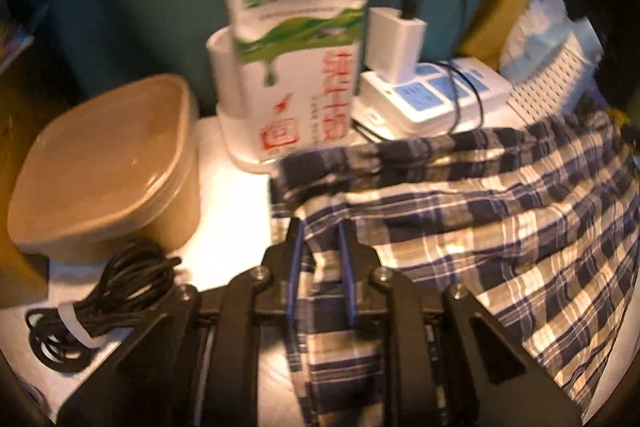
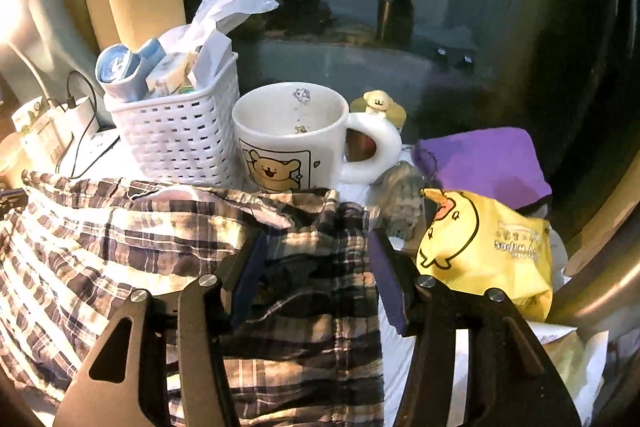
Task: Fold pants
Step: 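Lift the plaid pants with both grippers and fold them toward the milk carton, then lay the pants down and open both grippers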
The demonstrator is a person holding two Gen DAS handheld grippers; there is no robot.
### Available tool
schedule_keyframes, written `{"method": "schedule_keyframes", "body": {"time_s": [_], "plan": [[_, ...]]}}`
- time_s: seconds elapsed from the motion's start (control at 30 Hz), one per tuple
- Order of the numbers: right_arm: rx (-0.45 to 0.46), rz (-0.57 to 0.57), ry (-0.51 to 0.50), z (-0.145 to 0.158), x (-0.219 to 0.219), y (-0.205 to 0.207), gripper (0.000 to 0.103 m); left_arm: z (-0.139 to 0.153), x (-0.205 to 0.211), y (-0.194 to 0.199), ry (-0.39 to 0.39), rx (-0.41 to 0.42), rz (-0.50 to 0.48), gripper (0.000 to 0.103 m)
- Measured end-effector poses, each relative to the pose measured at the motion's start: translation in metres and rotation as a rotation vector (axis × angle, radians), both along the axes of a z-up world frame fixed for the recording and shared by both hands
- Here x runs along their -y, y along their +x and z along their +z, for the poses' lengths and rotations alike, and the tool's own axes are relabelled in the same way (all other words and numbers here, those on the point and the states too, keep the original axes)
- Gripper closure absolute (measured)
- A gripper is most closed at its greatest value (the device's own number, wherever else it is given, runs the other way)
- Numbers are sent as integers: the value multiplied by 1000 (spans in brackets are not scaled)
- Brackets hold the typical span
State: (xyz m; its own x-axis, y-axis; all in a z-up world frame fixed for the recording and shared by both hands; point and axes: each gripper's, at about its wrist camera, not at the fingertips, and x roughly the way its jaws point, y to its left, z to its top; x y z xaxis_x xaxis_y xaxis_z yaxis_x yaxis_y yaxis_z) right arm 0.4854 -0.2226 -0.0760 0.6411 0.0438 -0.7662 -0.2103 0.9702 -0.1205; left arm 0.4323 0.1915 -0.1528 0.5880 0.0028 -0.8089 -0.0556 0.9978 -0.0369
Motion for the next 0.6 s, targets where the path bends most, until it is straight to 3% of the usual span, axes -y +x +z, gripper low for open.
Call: {"method": "schedule_keyframes", "body": {"time_s": [0.1, 0.27, 0.37, 0.5, 0.6], "plan": [[-9, 8, 10, -3, -2, -2, 47, -5, -9, 0, -1, -12, 39, 86], [-22, 31, 27, -7, -11, -10, 47, -1, -13, -1, 62, -27, 112, 86], [-13, 40, 39, -1, -16, -19, 47, 14, -15, -8, 49, 12, 134, 86], [-2, 89, 65, 7, -38, -31, 47, 51, 29, -14, -7, 117, -42, 85], [-16, 156, 85, 5, -66, -41, 47, 46, 58, 4, -52, 71, -142, 85]]}}
